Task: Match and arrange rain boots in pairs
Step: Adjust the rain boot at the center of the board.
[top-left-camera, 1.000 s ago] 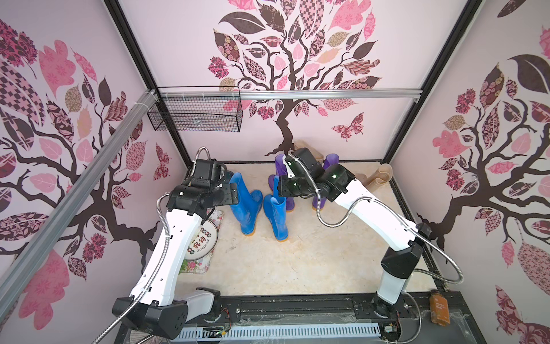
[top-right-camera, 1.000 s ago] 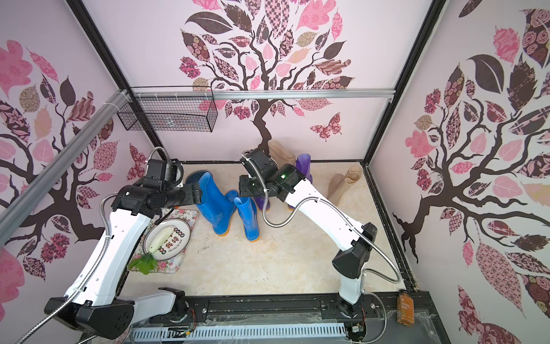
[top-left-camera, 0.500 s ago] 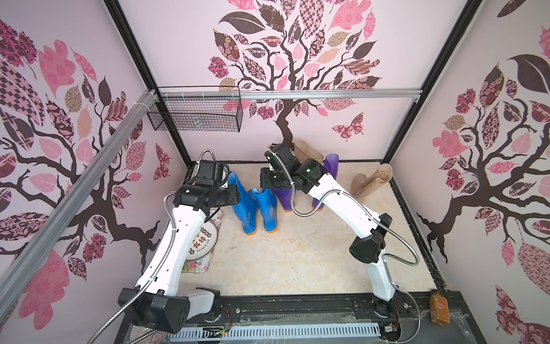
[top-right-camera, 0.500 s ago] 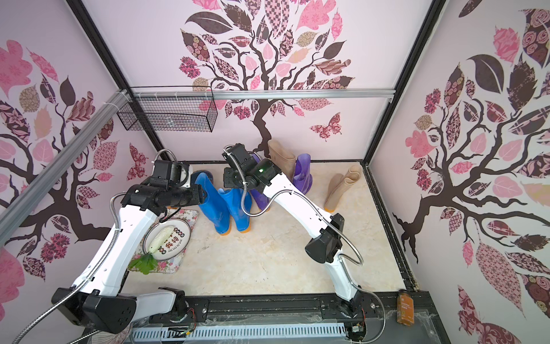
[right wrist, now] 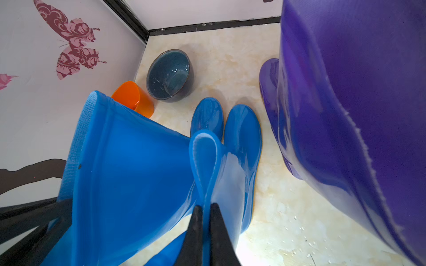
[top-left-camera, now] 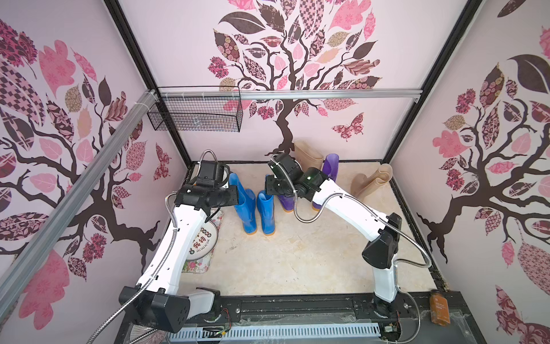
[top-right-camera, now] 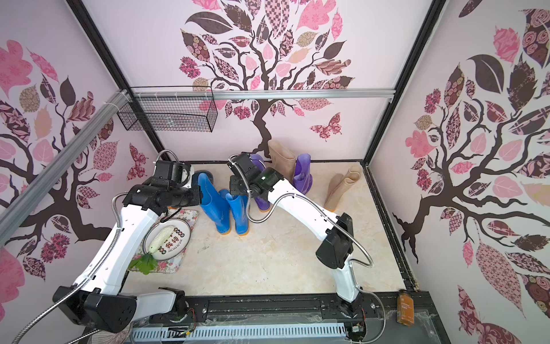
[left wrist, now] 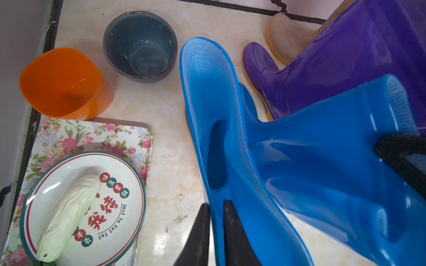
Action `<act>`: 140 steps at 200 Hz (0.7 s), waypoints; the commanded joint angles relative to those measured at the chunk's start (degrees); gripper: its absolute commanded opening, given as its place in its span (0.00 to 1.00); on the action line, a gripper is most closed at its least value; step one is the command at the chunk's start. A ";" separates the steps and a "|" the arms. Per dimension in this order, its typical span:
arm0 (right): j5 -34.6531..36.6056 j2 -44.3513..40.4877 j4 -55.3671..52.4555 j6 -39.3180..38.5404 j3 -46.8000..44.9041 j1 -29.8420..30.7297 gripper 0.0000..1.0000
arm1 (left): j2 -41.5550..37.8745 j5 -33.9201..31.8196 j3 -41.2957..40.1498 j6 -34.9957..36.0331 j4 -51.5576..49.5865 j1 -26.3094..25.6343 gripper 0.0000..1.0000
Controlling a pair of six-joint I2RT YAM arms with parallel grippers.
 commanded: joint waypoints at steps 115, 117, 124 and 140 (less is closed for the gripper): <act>-5.64 10.38 -1.36 8.54 19.29 0.31 0.00 | 2.16 -8.93 7.69 6.81 -3.29 -0.03 0.00; -5.64 10.36 -1.32 8.57 19.08 0.30 0.00 | 2.17 -9.03 7.78 7.02 -3.24 -0.03 0.00; -5.66 9.99 -0.99 8.74 18.01 0.30 0.00 | 2.32 -9.84 8.01 7.60 -3.22 -0.16 0.00; -6.06 9.15 0.62 9.49 15.44 0.32 0.00 | 2.63 -10.05 8.51 8.20 -3.02 -0.27 0.00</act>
